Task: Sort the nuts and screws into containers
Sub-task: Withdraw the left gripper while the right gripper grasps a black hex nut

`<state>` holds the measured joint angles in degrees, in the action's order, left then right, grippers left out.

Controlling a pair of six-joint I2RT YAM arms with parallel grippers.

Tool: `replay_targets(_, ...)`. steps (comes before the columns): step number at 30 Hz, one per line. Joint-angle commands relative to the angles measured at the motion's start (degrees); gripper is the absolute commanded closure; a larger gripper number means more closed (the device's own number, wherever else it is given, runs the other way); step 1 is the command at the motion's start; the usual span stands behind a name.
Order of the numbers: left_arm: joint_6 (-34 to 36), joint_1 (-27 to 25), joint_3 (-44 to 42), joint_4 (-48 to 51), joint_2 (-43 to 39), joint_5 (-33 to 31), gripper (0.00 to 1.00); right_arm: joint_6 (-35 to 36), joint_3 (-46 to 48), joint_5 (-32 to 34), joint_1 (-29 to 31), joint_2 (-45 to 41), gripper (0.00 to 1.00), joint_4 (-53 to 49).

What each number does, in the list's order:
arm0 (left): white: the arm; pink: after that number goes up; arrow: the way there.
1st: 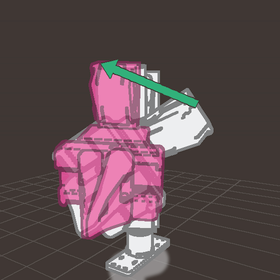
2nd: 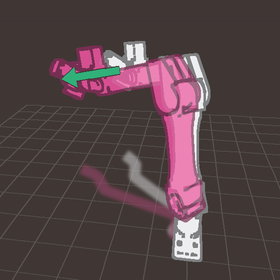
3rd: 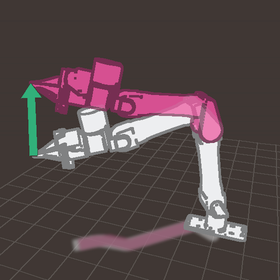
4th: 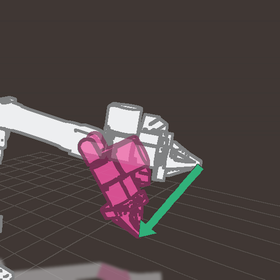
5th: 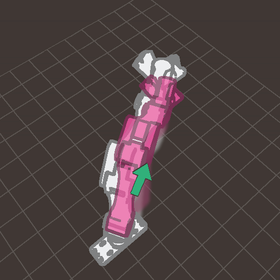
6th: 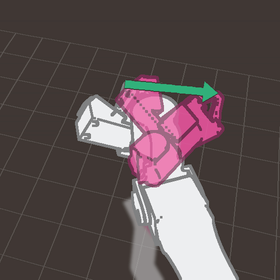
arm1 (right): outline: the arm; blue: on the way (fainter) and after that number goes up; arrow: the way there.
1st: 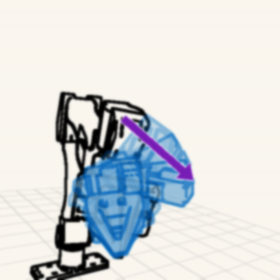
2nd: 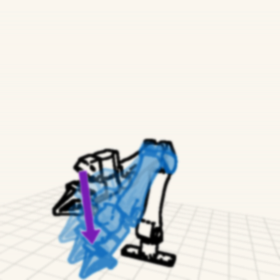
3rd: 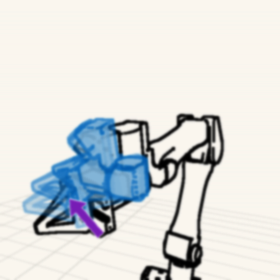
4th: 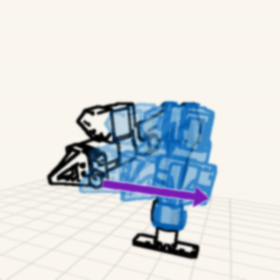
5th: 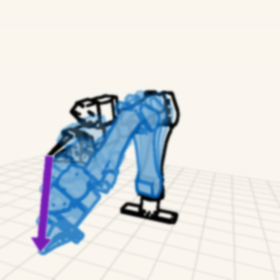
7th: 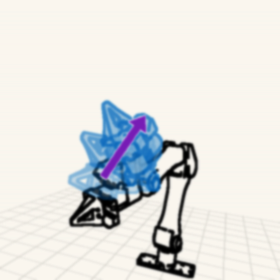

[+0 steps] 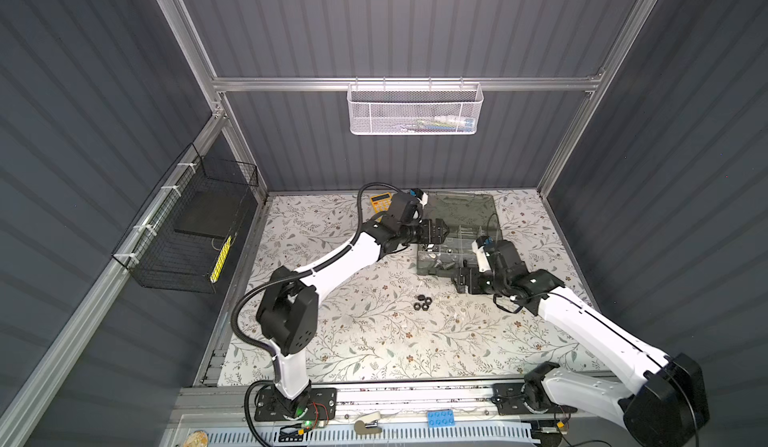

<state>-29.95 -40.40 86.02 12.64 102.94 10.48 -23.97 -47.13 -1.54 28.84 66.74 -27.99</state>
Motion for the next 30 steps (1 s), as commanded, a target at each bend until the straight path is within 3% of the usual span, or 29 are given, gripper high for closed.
replay_targets(1, -1.7, 1.7, -9.3, -1.2, -5.3, 0.2, 0.00, 0.4, 0.0, 2.0, 3.2, 2.8, 0.06, -0.4)
replay_targets(7, -4.6, 5.6, -24.6, -3.1, -16.5, 1.4, 0.00, -0.1, -1.6, 2.5, 9.3, 10.6, 0.15, 1.8)
replay_targets(16, -9.8, 6.5, -41.0, -7.4, -27.1, 3.0, 0.00, 0.8, -8.1, 4.9, 14.9, 23.9, 0.29, 3.5)
replay_targets(30, -10.8, 7.1, -47.0, -7.8, -30.3, 3.4, 0.00, 3.0, -16.6, 6.1, 16.4, 36.0, 0.54, 2.5)
